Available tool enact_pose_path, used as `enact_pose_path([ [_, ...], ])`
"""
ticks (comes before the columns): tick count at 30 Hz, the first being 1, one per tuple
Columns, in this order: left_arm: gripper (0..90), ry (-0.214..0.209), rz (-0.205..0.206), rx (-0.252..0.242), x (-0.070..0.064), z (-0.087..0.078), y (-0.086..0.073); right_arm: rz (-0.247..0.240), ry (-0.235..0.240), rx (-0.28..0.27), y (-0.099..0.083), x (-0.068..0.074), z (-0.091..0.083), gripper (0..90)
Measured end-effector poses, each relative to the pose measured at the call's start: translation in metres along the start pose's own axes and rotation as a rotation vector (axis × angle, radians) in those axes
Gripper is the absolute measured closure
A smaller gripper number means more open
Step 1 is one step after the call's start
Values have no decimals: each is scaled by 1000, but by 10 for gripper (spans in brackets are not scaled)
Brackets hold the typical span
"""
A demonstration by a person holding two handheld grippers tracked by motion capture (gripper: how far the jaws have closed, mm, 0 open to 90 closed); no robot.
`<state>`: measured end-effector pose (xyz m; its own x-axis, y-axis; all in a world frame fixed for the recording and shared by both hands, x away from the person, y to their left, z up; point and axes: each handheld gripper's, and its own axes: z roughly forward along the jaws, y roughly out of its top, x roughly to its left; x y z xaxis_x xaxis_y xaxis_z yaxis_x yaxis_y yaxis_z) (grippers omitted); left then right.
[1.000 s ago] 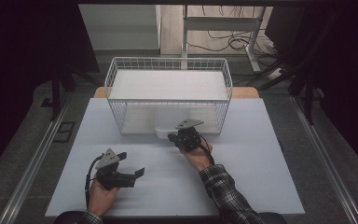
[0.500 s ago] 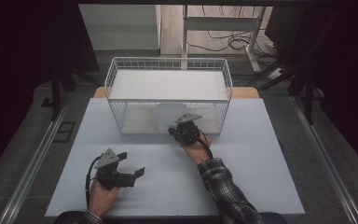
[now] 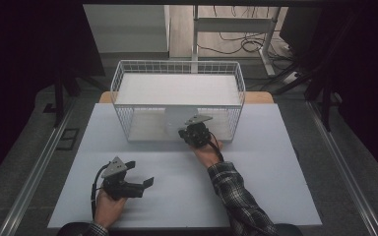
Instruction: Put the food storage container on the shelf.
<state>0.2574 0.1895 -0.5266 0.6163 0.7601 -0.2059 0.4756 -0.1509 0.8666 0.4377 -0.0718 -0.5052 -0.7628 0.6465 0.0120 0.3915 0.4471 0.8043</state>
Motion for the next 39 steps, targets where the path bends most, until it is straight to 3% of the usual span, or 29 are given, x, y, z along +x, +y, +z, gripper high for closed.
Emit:
enact_pose_path([
  [9,20,-4,-6,-3,0,-1,0,22,3,-5,1,-4,0,889],
  [12,29,-13,-24,10,0,-2,1,25,12,-5,1,-3,-3,864],
  [27,32,-9,-34,23,1,-2,1,8,29,-15,-1,8,-20,510],
  [39,34,-17,-46,31,2,-2,1,-7,47,-20,-3,13,-33,334],
])
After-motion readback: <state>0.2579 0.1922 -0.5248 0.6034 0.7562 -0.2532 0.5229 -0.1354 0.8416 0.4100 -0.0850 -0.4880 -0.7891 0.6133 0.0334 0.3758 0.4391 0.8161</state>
